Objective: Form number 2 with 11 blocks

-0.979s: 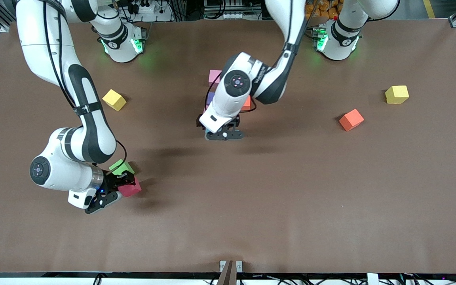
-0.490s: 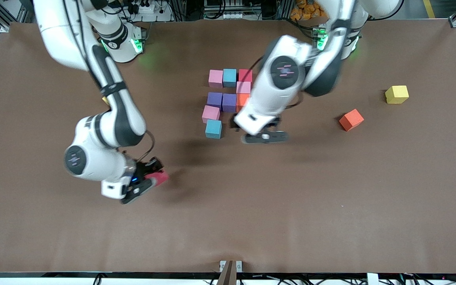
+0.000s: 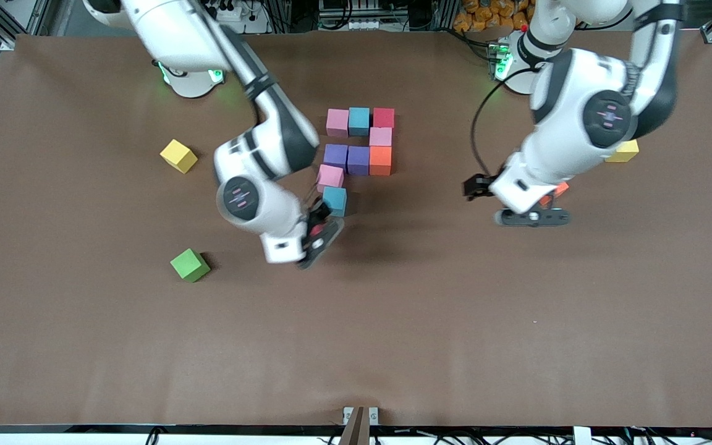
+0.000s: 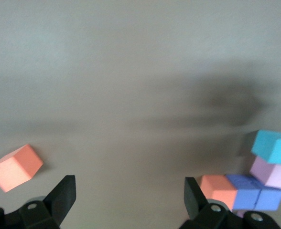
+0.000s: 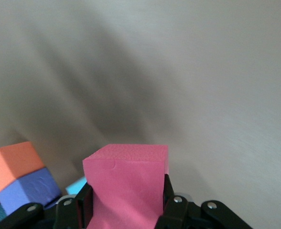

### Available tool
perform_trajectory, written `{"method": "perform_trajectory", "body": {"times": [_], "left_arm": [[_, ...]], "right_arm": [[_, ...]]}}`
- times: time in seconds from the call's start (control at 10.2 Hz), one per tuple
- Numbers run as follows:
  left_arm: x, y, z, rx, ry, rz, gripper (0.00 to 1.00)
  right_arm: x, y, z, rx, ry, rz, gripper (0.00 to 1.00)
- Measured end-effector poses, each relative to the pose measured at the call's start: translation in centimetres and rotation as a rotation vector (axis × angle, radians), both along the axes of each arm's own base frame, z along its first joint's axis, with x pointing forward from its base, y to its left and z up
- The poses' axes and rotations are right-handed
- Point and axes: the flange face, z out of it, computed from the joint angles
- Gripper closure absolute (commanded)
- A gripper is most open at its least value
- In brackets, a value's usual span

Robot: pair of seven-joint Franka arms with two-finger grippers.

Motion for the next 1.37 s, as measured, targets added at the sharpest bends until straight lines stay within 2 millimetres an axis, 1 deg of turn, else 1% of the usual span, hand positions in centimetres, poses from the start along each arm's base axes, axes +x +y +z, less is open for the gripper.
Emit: {"method": "perform_trajectory", "body": {"times": [0.1, 0.2, 0.29, 0.39, 0.49, 0.59, 0.69, 0.78, 0.88, 0.98, 1.08, 1.37], "left_arm": [[-0.9, 2.3, -1.1, 0.04, 0.018, -0.01, 0.0], [-1.8, 4.0, -2.1, 0.079, 0.022, -0.032, 0.0], [-2.8, 5.4, -3.2, 0.094, 0.022, -0.046, 0.0], [-3.6, 7.2, -4.5, 0.088, 0.031, -0.043, 0.0], [-4.4, 9.0, -6.1, 0.08, 0.047, -0.028, 0.0], [-5.4, 10.7, -7.7, 0.074, 0.07, -0.004, 0.0], [-6.2, 12.0, -8.9, 0.053, 0.098, 0.036, 0.0], [-6.9, 12.8, -9.8, 0.019, 0.126, 0.082, 0.0], [-7.4, 13.7, -10.6, 0.004, 0.147, 0.122, 0.0], [-7.7, 14.5, -11.2, 0.003, 0.159, 0.161, 0.0], [-7.9, 15.1, -11.6, 0.01, 0.164, 0.202, 0.0], [-8.4, 15.7, -12.7, 0.033, 0.174, 0.29, 0.0]], "right_arm": [[-1.8, 2.6, -0.1, 0.009, -0.03, 0.068, 0.85], [-3.5, 4.8, -0.5, 0.014, -0.065, 0.146, 0.92], [-4.8, 6.3, -1.0, 0.004, -0.098, 0.231, 0.96], [-5.7, 7.1, -1.8, -0.014, -0.132, 0.306, 0.97], [-6.6, 7.7, -3.1, -0.021, -0.172, 0.358, 0.97], [-7.7, 7.9, -5.3, -0.022, -0.205, 0.395, 0.98], [-8.8, 7.9, -7.1, -0.018, -0.219, 0.414, 0.98], [-9.8, 7.9, -8.5, -0.011, -0.229, 0.426, 0.98], [-10.6, 8.0, -9.4, -0.007, -0.234, 0.432, 0.98], [-11.3, 8.0, -10.1, -0.007, -0.23, 0.437, 0.98], [-11.6, 8.1, -10.2, -0.005, -0.233, 0.441, 0.99], [-11.5, 7.7, -10.2, -0.007, -0.231, 0.46, 0.99]]}}
